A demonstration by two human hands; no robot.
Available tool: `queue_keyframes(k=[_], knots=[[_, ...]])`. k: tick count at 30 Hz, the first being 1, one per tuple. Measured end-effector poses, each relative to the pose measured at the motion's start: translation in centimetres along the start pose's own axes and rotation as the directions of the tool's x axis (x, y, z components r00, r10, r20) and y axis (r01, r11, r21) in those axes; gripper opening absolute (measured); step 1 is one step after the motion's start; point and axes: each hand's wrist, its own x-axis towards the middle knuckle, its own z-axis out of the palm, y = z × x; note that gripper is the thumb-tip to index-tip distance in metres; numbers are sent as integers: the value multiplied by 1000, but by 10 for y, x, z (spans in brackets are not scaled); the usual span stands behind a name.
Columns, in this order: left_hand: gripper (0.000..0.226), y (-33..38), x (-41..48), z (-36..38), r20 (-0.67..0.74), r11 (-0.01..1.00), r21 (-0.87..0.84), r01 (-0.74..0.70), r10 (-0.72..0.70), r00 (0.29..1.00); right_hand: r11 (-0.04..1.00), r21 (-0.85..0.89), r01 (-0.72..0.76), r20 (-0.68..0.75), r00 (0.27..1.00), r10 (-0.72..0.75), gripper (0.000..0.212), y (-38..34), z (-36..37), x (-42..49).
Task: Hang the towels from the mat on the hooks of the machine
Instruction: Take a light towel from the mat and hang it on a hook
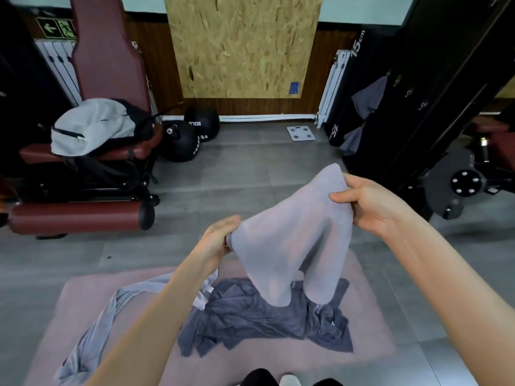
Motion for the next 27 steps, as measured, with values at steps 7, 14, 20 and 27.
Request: queue_keyframes(k=[7,14,20,27], knots=[[58,4,-1,-7,79,996,-6,-90,90,993,1000,-16,-12,-4,1000,12,36,10,-3,-2],[56,26,20,-7,-56,859,486,-159,213,976,972,-232,35,-322,940,-110,28,41,-9,8],[53,54,44,22,-105,839,544,-22,94,990,971,-238,-24,-507,856,-103,49,75,-43,33],[37,73,61,87,182,583,806,-101,-82,980,902,-420,-99,-523,839,-151,18,84,-96,63]])
